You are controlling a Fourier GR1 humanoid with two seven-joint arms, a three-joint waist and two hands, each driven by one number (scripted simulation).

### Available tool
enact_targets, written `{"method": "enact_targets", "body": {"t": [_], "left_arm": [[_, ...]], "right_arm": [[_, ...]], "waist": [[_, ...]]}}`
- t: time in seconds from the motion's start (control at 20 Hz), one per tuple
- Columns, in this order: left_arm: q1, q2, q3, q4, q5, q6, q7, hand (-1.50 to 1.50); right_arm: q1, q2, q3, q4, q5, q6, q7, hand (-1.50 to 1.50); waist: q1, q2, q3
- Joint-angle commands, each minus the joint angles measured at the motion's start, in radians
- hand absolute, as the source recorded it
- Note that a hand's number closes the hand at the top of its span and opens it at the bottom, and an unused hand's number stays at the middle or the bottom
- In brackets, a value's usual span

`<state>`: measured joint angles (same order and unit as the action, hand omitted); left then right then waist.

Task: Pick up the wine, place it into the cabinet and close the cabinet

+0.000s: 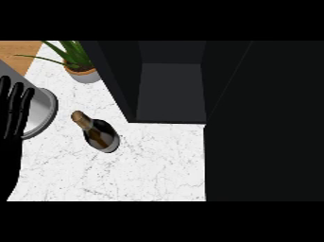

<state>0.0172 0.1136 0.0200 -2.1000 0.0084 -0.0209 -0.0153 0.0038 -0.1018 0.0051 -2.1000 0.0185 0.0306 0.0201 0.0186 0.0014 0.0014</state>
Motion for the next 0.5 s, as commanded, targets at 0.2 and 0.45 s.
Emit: {"method": "enact_targets", "body": {"t": [0.2, 0.45], "left_arm": [[-0.061, -0.111, -0.150, 0.098, -0.394, 0.453, 0.072, -1.50], [-0.167, -0.113, -0.324, 0.226, -0.206, 0.805, 0.126, -1.50]], "right_arm": [[0.072, 0.011, 0.028, -0.085, -0.053, 0.037, 0.005, -1.50], [0.132, -0.004, 0.152, -0.095, -0.129, 0.142, 0.082, -1.50]], "waist": [[-0.050, -0.004, 0.002], [-0.066, 0.000, -0.001]]}}
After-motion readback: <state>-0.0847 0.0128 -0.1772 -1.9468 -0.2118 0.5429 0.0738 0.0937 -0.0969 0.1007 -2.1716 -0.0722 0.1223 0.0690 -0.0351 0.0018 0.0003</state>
